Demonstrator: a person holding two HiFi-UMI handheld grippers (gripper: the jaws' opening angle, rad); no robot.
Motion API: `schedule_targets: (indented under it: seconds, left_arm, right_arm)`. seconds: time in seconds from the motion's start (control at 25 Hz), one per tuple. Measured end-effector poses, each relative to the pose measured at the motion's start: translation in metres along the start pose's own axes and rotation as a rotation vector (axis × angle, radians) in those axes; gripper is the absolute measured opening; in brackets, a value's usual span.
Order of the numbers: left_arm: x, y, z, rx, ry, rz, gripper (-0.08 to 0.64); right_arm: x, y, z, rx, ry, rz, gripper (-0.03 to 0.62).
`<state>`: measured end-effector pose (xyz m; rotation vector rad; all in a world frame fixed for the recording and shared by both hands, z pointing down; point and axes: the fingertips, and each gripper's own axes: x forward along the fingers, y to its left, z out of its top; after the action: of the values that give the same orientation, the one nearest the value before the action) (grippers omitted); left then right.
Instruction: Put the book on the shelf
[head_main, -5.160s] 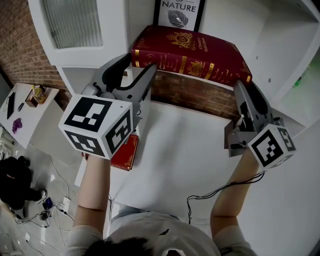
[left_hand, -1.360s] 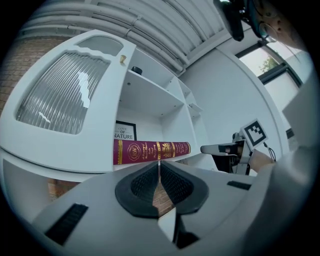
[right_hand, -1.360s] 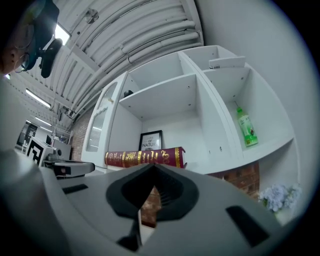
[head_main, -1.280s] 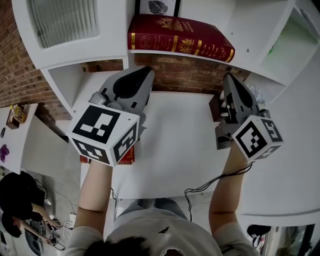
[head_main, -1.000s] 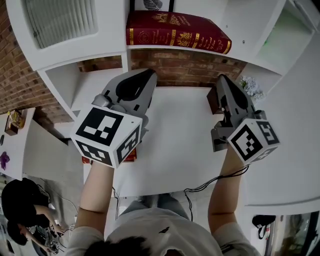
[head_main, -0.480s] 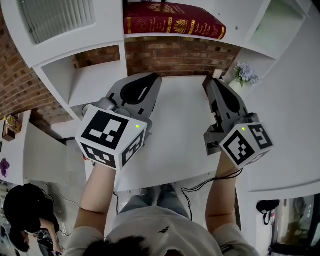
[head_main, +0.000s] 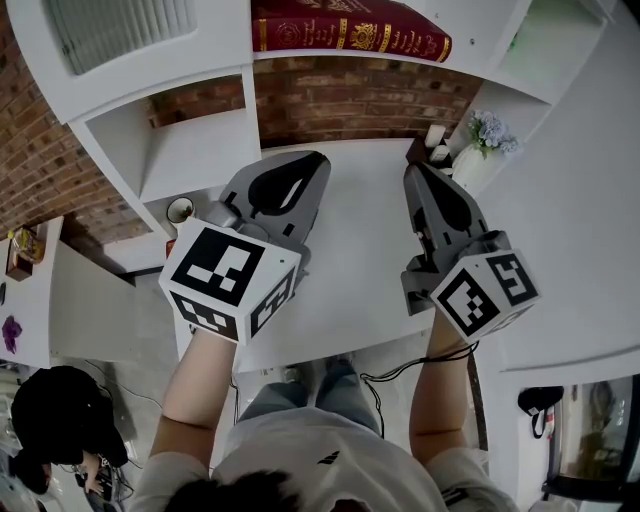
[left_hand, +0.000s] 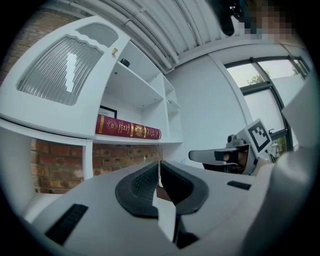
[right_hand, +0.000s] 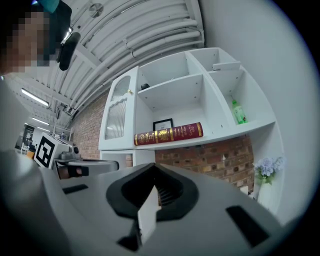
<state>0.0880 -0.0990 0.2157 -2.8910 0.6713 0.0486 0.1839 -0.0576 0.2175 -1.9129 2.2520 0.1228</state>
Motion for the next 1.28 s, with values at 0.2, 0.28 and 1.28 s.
schedule_targets:
  seconds: [0.2,0.28,1.28]
  left_arm:
    - [-0.007,-0.004,-0.007,-0.012,0.002,-0.013,0.023]
    - [-0.01,-0.005,-0.009,-0.016,0.001,-0.017,0.023]
    - [-0.027,-0.02,-0.019,0.002,0.003,-0.051,0.018]
  right_arm:
    - [-0.001,0.014,-0.01,0.001,0.016,0.013,0.011]
    - [-0.001,0.018,-0.014,0.004,0.017,0.019,0.011]
    - [-0.006,0.054,-0.031,-0.011,0.018,0.064,0.009]
